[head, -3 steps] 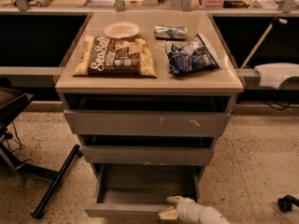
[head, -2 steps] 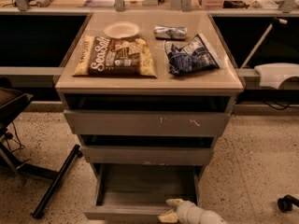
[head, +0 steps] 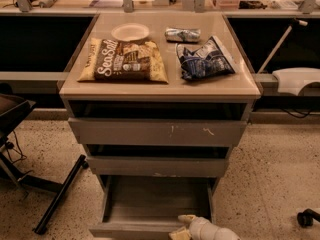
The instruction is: Open bottom drawer
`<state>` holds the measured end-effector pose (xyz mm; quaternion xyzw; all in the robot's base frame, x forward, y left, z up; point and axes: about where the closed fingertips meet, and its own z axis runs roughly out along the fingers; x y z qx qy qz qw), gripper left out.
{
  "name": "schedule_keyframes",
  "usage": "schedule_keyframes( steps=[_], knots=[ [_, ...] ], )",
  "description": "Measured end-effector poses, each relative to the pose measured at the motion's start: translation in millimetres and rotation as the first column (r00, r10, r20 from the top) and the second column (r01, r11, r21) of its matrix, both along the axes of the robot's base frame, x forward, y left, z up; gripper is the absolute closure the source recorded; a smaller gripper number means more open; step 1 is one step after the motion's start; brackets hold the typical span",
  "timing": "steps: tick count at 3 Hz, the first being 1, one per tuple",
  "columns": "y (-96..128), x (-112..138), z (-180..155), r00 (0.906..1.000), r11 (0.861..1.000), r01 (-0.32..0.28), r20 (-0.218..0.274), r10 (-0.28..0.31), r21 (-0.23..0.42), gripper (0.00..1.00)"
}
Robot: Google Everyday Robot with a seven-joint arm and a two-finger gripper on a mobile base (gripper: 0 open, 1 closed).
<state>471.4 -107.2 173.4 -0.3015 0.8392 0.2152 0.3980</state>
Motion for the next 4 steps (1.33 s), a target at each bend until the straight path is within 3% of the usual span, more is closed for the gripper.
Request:
schedule_keyframes(
  steps=[3,4],
  knots=[
    [-2.6,-15.3,1.5,1.0,1.0,0.005,0.0,-0.005,0.0,1.0],
    [-4.3,-30.6,2.3,0.9999,1.0,0.013,0.003,-0.013,-0.002,1.0]
  ],
)
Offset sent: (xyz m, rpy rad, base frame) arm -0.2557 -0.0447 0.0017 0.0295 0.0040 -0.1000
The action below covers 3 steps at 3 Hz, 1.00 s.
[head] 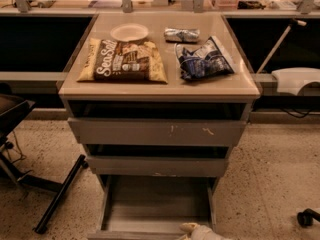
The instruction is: Open bottom drawer
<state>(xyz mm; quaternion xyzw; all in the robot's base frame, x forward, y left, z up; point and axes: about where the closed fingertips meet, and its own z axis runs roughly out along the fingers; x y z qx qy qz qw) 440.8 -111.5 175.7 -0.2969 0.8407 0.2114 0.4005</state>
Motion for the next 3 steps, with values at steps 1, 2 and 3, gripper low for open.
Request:
schedule_keyframes(
  steps=[1,2,3],
  knots=[
    [-0.2,-1.1,3.3,1.0,1.0,0.0,0.0,0.0,0.0,1.0],
    [-1.2,-15.5,2.9,0.9999,1.0,0.011,0.004,-0.011,-0.003,1.0],
    [-1.1,-16.6,4.9,0.9999,1.0,0.012,0.004,-0.011,-0.003,1.0]
  ],
)
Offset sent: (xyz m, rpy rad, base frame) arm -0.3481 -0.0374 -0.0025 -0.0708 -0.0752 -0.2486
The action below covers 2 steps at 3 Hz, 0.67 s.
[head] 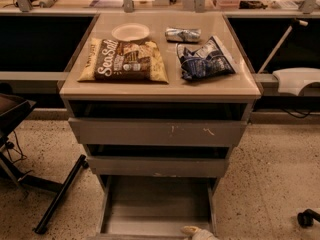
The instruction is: Open bottom drawer
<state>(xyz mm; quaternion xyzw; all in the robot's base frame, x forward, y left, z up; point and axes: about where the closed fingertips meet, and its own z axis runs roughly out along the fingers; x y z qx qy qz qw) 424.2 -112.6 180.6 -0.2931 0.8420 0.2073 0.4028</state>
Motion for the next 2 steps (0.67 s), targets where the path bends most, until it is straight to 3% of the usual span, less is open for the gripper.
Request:
schedule_keyframes(
  steps=[2],
  knots=[
    [0.1,-7.7,0.6,1.0,1.0,0.007,0.0,-0.007,-0.002,1.0]
  ],
)
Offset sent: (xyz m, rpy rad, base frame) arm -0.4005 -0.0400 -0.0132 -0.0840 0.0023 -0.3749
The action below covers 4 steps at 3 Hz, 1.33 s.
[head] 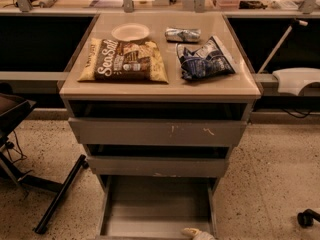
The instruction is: Open bottom drawer
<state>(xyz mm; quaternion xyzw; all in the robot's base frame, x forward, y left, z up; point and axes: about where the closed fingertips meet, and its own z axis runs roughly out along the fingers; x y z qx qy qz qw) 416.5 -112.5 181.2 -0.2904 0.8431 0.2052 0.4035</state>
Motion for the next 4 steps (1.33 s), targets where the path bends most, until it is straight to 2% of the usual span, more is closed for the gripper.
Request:
schedule_keyframes(
  steps=[2,3,4],
  knots=[
    [-0.2,-9.7,-0.3,0.9999,1.0,0.01,-0.001,-0.01,-0.002,1.0],
    [-0.2,-9.7,-0.3,0.9999,1.0,0.01,-0.001,-0.01,-0.001,0.83],
    [-0.1,-9.7,-0.3,0.9999,1.0,0.01,-0.001,-0.01,-0.001,0.6]
  ],
)
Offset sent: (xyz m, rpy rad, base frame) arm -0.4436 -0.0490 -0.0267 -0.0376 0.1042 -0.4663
